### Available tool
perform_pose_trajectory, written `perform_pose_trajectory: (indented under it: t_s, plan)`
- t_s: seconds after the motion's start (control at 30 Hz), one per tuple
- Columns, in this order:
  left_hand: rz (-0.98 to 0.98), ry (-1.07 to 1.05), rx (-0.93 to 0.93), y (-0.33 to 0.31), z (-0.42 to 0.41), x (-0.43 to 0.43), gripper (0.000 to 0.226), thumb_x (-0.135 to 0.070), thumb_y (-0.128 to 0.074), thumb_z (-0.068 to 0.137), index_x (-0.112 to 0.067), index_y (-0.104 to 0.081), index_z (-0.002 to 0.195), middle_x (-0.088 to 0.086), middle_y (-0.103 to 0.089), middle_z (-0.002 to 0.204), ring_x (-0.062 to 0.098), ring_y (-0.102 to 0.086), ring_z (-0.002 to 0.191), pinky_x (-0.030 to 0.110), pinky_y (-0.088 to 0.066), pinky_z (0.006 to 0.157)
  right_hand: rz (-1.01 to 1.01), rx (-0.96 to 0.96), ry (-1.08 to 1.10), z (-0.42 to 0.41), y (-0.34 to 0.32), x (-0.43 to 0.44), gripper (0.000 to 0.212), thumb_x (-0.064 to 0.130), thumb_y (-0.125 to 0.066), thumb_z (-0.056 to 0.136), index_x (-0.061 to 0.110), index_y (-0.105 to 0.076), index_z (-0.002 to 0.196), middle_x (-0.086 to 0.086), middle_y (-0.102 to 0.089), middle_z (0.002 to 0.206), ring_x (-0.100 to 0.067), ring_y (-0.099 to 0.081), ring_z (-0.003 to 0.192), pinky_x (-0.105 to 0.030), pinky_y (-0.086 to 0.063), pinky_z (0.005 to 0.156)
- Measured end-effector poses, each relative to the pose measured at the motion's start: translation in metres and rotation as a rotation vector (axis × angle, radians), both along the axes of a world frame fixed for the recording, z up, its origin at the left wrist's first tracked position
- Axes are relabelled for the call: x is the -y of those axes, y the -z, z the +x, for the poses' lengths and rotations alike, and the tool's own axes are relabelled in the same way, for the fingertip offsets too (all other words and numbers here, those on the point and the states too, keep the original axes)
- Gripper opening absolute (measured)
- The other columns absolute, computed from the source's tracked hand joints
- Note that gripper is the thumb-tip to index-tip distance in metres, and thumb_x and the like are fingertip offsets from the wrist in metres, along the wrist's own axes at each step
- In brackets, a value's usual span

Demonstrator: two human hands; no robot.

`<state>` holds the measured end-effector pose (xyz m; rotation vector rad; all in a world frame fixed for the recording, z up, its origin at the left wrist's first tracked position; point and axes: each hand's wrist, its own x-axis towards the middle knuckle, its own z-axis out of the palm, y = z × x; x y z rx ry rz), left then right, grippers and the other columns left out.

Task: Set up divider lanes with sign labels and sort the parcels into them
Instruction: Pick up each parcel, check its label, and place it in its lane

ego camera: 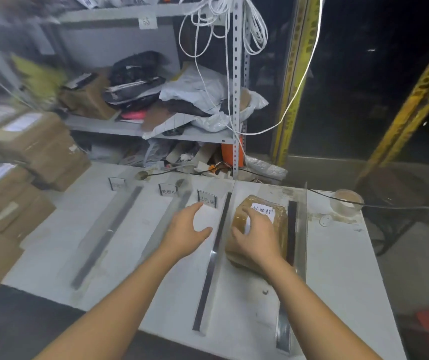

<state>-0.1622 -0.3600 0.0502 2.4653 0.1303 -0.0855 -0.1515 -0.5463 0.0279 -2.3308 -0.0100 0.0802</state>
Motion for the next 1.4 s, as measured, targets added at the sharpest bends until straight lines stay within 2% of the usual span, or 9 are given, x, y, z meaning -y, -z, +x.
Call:
perform_pose_trajectory:
  t_s: [0.1, 0.23, 0.37, 0.5, 0.67, 0.9, 1.13, 1.23, 1.4]
  plan:
    - [0.241, -0.031, 0.089, -0.032, -0.006, -0.039, 0.071, -0.035, -0.070, 0.087, -0.020, -0.040, 0.149, -0.001, -0.047, 0.149, 0.021, -0.043, 0.136, 0.035, -0.037, 0.110, -0.052, 0.094, -0.186, 0.002, -0.026, -0.039, 0.058, 0.031, -0.068, 0.089, 0.018, -0.048, 0.141, -0.003, -0.055, 0.139, -0.025, -0.046, 0.131, -0.038, -0.041, 0.102]
    - [0.450, -0.082, 0.193, -0.066, -0.018, -0.097, 0.068, -0.036, -0.069, 0.086, -0.019, -0.042, 0.146, 0.002, -0.050, 0.146, 0.026, -0.044, 0.134, 0.038, -0.037, 0.108, -0.128, 0.182, -0.283, 0.005, -0.056, -0.094, 0.058, 0.035, -0.065, 0.091, 0.022, -0.044, 0.144, -0.001, -0.054, 0.140, -0.025, -0.047, 0.130, -0.040, -0.043, 0.101]
    - [0.570, -0.143, 0.184, -0.082, -0.039, -0.176, 0.067, -0.048, -0.066, 0.084, -0.025, -0.043, 0.142, 0.001, -0.051, 0.142, 0.026, -0.045, 0.131, 0.042, -0.041, 0.106, -0.218, 0.262, -0.354, 0.004, -0.077, -0.159, 0.055, 0.038, -0.065, 0.089, 0.020, -0.048, 0.138, -0.002, -0.055, 0.139, -0.027, -0.047, 0.128, -0.044, -0.046, 0.100]
    - [0.683, -0.240, 0.170, -0.097, -0.062, -0.259, 0.078, -0.058, -0.066, 0.082, -0.026, -0.038, 0.148, -0.004, -0.047, 0.147, 0.021, -0.041, 0.136, 0.038, -0.034, 0.110, -0.337, 0.343, -0.418, -0.003, -0.093, -0.236, 0.055, 0.038, -0.061, 0.091, 0.021, -0.045, 0.142, 0.001, -0.051, 0.144, -0.025, -0.041, 0.132, -0.042, -0.044, 0.101]
    - [0.696, -0.308, 0.153, -0.107, -0.087, -0.376, 0.083, -0.060, -0.069, 0.079, -0.027, -0.038, 0.149, -0.004, -0.049, 0.145, 0.020, -0.042, 0.135, 0.040, -0.035, 0.112, -0.431, 0.381, -0.428, -0.014, -0.108, -0.348, 0.054, 0.038, -0.059, 0.091, 0.022, -0.046, 0.141, 0.002, -0.053, 0.141, -0.026, -0.043, 0.130, -0.041, -0.045, 0.097]
    - [0.729, -0.279, 0.141, -0.112, -0.098, -0.527, 0.060, -0.053, -0.061, 0.086, -0.030, -0.046, 0.139, -0.006, -0.052, 0.138, 0.021, -0.045, 0.129, 0.035, -0.037, 0.101, -0.389, 0.326, -0.363, -0.012, -0.116, -0.482, 0.053, 0.039, -0.061, 0.089, 0.025, -0.051, 0.140, 0.005, -0.060, 0.135, -0.021, -0.042, 0.133, -0.038, -0.048, 0.086]
    - [0.519, -0.333, 0.096, -0.106, -0.063, -0.644, 0.072, -0.059, -0.060, 0.086, -0.034, -0.036, 0.148, -0.006, -0.045, 0.148, 0.023, -0.044, 0.133, 0.042, -0.047, 0.099, -0.414, 0.286, -0.390, 0.020, -0.116, -0.586, 0.056, 0.044, -0.063, 0.090, 0.023, -0.050, 0.141, 0.006, -0.055, 0.142, -0.019, -0.039, 0.138, -0.040, -0.048, 0.095]
    - [0.473, -0.347, 0.084, -0.093, -0.040, -0.684, 0.073, -0.062, -0.060, 0.083, -0.037, -0.036, 0.148, -0.008, -0.046, 0.149, 0.023, -0.046, 0.131, 0.043, -0.049, 0.097, -0.363, 0.259, -0.396, 0.050, -0.109, -0.625, 0.053, 0.044, -0.063, 0.090, 0.026, -0.052, 0.138, 0.006, -0.057, 0.139, -0.020, -0.043, 0.135, -0.040, -0.050, 0.097]
    - [0.427, -0.406, 0.015, -0.085, 0.010, -0.746, 0.068, -0.059, -0.060, 0.082, -0.041, -0.037, 0.144, -0.005, -0.049, 0.145, 0.026, -0.053, 0.123, 0.045, -0.052, 0.091, -0.168, 0.247, -0.406, 0.110, -0.108, -0.694, 0.048, 0.038, -0.065, 0.089, 0.023, -0.058, 0.133, 0.002, -0.063, 0.131, -0.022, -0.052, 0.125, -0.035, -0.048, 0.085]
